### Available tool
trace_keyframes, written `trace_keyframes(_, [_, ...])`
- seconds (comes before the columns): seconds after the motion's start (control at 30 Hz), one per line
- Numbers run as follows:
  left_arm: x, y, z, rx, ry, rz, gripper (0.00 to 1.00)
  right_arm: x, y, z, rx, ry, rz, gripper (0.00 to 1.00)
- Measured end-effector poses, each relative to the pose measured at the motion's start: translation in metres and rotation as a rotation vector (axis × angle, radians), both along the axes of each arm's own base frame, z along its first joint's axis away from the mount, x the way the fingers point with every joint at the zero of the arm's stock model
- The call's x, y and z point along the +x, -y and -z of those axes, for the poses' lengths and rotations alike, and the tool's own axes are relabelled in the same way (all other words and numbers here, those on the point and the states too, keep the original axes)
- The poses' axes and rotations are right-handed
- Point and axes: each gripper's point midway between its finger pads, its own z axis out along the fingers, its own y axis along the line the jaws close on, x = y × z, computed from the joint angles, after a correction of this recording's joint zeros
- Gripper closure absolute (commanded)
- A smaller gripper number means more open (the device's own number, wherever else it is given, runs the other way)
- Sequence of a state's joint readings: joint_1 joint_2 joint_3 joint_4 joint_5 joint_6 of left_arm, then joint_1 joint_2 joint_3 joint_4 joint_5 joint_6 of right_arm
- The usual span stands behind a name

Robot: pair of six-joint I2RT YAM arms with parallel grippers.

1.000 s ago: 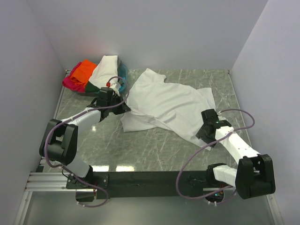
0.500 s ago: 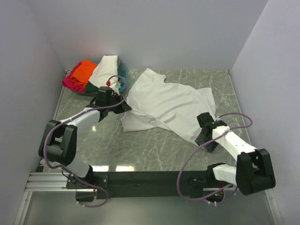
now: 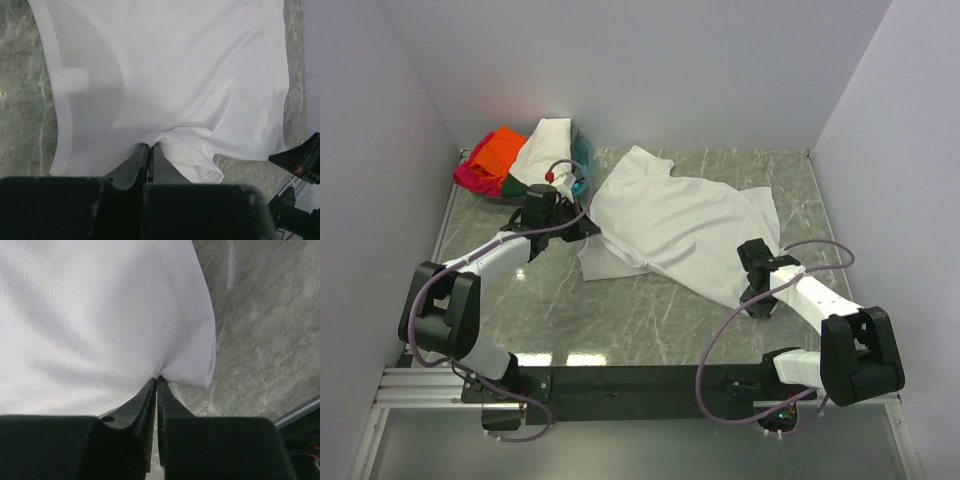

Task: Fold and stack the t-shirts
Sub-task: Fold the tshirt

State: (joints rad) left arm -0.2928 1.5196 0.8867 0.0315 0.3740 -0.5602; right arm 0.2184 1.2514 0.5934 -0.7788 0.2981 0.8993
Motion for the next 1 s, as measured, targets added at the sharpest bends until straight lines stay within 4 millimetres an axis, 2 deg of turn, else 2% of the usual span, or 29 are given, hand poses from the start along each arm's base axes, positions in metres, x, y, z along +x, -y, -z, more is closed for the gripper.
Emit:
trace_keyframes(0.1, [0.0, 0.0, 0.0, -0.002, 0.0, 0.002, 0.99, 0.001, 0.0, 0.0, 0.0, 0.001, 0.001, 1.0])
trace_keyframes(0.43, [-0.003, 0.002, -0.002, -0.014, 0.005, 0.017, 0.99, 0.0, -0.002, -0.005, -0.018, 0.018, -0.022, 1.0])
trace_keyframes(0.53, [-0.003, 0.002, -0.003, -0.011, 0.012, 0.022, 0.99, 0.006, -0.001, -0.017, -0.03, 0.054, -0.027, 1.0])
trace_keyframes(0.7, [-0.008, 0.003, -0.013, -0.014, 0.042, 0.046, 0.99, 0.028, 0.001, -0.042, -0.054, 0.149, -0.031, 1.0])
trace_keyframes(0.9, [-0.019, 0.006, -0.043, -0.033, 0.127, 0.084, 0.99, 0.041, 0.009, -0.077, -0.091, 0.246, -0.037, 1.0])
trace_keyframes(1.0, [-0.03, 0.018, -0.055, -0.043, 0.159, 0.127, 0.99, 0.041, 0.014, -0.093, -0.114, 0.283, -0.034, 1.0])
